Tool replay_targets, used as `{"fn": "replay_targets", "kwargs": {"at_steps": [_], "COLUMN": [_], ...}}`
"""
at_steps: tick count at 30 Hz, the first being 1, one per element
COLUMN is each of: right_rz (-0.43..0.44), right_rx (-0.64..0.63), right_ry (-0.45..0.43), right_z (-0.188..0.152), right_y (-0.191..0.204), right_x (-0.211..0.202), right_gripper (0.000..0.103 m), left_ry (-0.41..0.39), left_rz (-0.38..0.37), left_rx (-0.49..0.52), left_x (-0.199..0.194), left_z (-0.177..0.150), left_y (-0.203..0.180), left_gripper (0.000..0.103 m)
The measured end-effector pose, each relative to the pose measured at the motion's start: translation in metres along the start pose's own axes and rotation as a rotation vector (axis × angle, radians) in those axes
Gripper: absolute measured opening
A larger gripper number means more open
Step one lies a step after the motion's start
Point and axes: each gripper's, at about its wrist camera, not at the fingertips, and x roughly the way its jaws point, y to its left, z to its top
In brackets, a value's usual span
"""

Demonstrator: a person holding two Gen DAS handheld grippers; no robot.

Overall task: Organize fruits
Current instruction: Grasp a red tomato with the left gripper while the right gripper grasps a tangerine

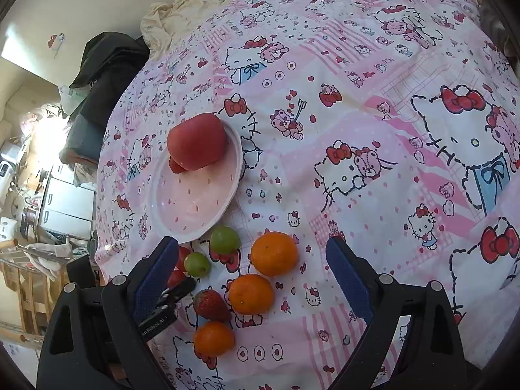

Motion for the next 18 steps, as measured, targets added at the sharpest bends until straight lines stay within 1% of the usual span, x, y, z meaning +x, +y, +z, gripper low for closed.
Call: {"fn": "replay_targets", "kwargs": {"at_steps": [3, 5, 7, 8, 11, 13, 15, 16, 17, 18], "right_rz": [-0.002, -0.006, -0.016, -0.025, -0.034, -0.033, -0.019, -0.013, -0.013, -0.024], "right_rx": [0.000, 0.002, 0.002, 0.003, 0.022, 0.047, 0.068, 0.074, 0.073, 0.069], "right_ry": [0.003, 0.006, 0.008, 0.012, 0.031, 0.063, 0.115, 0.142, 0.168, 0.185], "right_z": [0.000, 0.000, 0.000, 0.000, 0.000, -0.001, -0.002, -0.003, -0.004, -0.004], "right_y": [0.000, -0.001, -0.002, -0.004, -0.009, -0.013, -0.018, -0.019, -0.020, -0.019], "right_x": [0.001, 0.002, 0.003, 0.003, 0.007, 0.013, 0.023, 0.028, 0.034, 0.039], "right_gripper": [0.094, 0.094, 0.094, 0.094, 0.094, 0.094, 0.089, 0.081, 0.075, 0.074], "left_ry": [-0.026, -0.023, -0.012, -0.021, -0.073, -0.098, -0.113, -0.114, -0.114, -0.113], "left_rz": [-0.007, -0.016, -0.061, -0.072, -0.029, -0.018, -0.006, -0.006, -0.010, -0.016], "left_rx": [-0.026, -0.058, -0.107, -0.121, -0.133, -0.142, -0.147, -0.150, -0.154, -0.159], "left_x": [-0.014, -0.026, -0.038, -0.046, -0.064, -0.068, -0.071, -0.071, -0.071, -0.072], "left_z": [-0.002, -0.004, -0.008, -0.010, -0.010, -0.009, -0.008, -0.008, -0.008, -0.007], "left_y": [0.007, 0.012, 0.021, 0.025, 0.030, 0.030, 0.032, 0.032, 0.033, 0.034], "left_gripper": [0.029, 0.030, 0.030, 0.030, 0.030, 0.030, 0.030, 0.030, 0.030, 0.030]}}
